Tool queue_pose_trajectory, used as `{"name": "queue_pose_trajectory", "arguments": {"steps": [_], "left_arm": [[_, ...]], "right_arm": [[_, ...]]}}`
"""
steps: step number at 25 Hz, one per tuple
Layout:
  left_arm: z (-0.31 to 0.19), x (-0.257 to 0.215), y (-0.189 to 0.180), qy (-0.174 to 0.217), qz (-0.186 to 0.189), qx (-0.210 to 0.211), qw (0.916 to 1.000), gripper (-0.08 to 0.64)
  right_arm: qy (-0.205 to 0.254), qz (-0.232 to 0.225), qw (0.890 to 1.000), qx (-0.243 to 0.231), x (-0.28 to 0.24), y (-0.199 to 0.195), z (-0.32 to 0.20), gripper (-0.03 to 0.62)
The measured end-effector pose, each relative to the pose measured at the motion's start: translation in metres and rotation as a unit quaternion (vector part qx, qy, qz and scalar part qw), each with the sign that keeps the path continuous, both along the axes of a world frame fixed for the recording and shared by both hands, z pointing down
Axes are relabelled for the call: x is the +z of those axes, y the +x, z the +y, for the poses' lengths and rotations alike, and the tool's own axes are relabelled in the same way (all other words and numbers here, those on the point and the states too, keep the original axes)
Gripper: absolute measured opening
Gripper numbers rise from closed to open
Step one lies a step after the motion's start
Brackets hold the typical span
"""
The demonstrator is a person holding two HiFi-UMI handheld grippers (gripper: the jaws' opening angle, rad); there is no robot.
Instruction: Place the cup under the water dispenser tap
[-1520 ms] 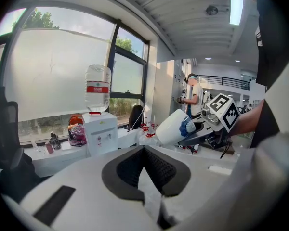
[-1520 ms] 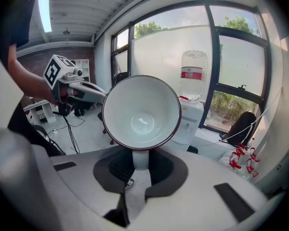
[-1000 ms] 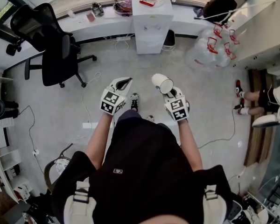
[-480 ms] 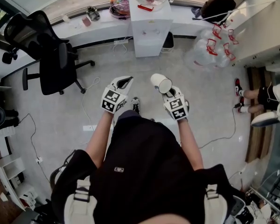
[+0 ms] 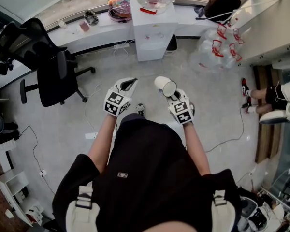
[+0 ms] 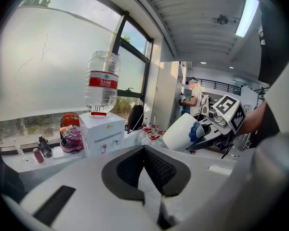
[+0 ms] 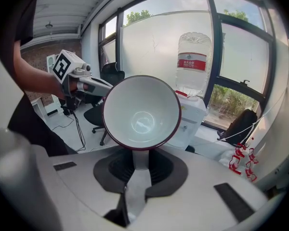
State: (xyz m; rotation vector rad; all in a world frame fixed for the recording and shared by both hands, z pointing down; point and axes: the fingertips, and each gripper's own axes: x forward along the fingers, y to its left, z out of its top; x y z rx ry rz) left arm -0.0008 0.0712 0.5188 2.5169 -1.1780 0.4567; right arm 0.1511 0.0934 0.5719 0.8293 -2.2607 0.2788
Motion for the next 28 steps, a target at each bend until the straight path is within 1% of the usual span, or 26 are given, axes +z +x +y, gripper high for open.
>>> {"name": "queue_pose_trajectory", "arguments": {"steps": [5, 10, 15, 20, 28], "left_arm": [[-0.013, 0.005, -0.020, 0.002, 0.004, -0.002, 1.0000, -0.003], [-0.026, 0.007, -0.042, 0.003, 0.011, -0.008, 0.9999, -0.003], [-0.028, 0.017, -0.057, -0.009, 0.018, -0.008, 0.9998, -0.003], [-0.029, 0.021, -0.065, -0.011, 0.015, -0.004, 0.9998, -0.003], [-0.038, 0.019, -0.079, -0.007, 0.011, -0.012, 0.9998, -0.003]], "right_arm": [[-0.008, -0.008, 1.000, 0.007, 0.003, -0.016, -0.011, 0.035], [-0.008, 0.003, 1.000, 0.000, 0.008, -0.034, -0.019, 0.035], [-0.013, 0.014, 1.000, 0.000, 0.012, -0.047, -0.023, 0.035], [-0.020, 0.010, 1.000, 0.011, 0.020, -0.051, -0.025, 0.035], [-0.023, 0.012, 1.000, 0.007, 0.024, -0.058, -0.038, 0.035]]}}
